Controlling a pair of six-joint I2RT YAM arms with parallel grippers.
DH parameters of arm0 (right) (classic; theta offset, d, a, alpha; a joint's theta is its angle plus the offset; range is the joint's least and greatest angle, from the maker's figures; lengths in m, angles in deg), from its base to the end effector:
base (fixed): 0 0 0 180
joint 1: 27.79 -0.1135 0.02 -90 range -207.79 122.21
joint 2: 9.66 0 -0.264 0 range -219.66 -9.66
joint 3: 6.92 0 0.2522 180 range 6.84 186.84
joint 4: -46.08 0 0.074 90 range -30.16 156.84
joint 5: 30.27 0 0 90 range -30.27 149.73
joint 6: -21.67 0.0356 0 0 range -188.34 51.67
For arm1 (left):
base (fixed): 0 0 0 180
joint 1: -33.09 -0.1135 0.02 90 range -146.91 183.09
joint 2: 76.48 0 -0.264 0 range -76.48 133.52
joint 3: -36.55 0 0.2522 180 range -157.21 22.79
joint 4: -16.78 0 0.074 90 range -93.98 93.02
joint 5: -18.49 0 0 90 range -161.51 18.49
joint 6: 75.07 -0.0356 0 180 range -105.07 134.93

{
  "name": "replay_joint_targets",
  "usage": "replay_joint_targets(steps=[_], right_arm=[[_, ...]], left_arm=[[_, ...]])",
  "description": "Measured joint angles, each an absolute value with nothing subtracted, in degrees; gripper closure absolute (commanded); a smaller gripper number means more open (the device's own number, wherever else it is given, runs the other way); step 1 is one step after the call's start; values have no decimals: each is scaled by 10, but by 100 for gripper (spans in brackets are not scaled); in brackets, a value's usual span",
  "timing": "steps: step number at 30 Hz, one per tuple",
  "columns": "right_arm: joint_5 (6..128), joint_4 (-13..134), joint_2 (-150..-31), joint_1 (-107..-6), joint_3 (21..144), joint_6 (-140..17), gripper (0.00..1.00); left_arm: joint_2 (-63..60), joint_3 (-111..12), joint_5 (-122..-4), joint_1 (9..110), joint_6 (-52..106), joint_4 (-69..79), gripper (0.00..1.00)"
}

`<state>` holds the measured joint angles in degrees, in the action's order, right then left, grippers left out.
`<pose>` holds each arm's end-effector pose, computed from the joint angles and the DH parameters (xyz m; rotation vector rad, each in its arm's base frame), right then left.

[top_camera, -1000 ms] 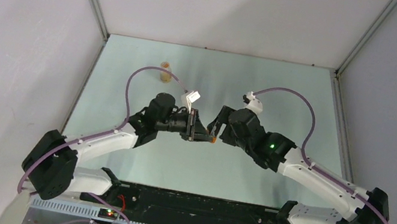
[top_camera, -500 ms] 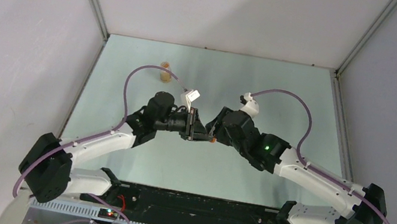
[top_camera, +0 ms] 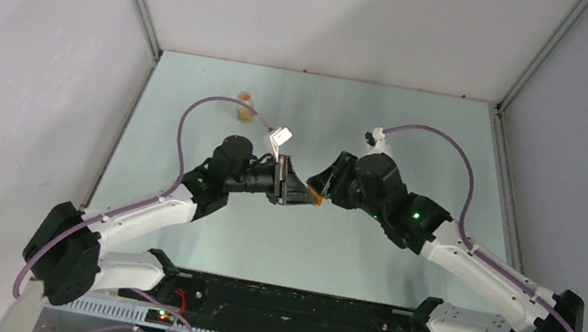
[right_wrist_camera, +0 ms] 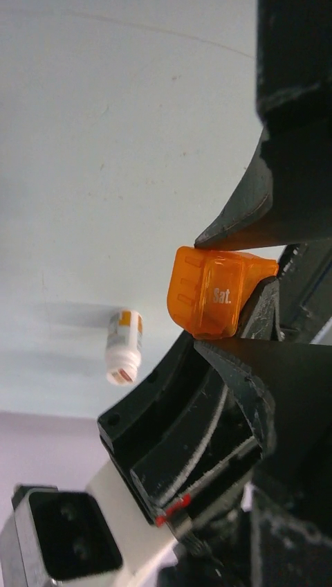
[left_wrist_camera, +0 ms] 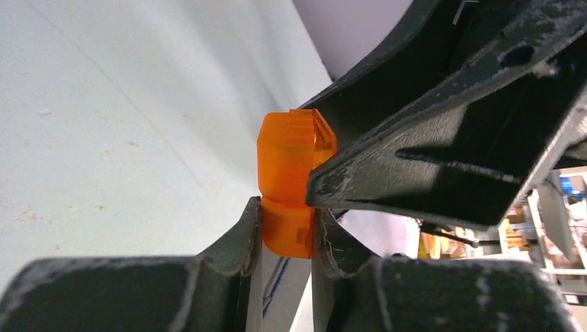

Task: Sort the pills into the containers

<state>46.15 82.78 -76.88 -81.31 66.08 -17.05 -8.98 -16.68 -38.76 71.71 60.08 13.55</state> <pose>0.1624 0.2056 0.3265 0.1057 2.2083 0.8301 0.1931 -0.1789 0.2640 0.3297 2.1067 -1.4765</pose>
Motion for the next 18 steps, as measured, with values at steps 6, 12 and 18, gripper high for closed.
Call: replay_joint_targets(steps=[6, 12, 18], right_arm=[[617, 779, -723, -740, 636, -202, 80], [744, 710, -696, -674, 603, -199, 69], [826, 674, -672, -612, 576, -192, 70]], left_arm=[[-95, -159, -376, 710, 645, 195, 100], [-93, -154, -361, 695, 687, 234, 100], [-86, -151, -354, 690, 725, 260, 100]])
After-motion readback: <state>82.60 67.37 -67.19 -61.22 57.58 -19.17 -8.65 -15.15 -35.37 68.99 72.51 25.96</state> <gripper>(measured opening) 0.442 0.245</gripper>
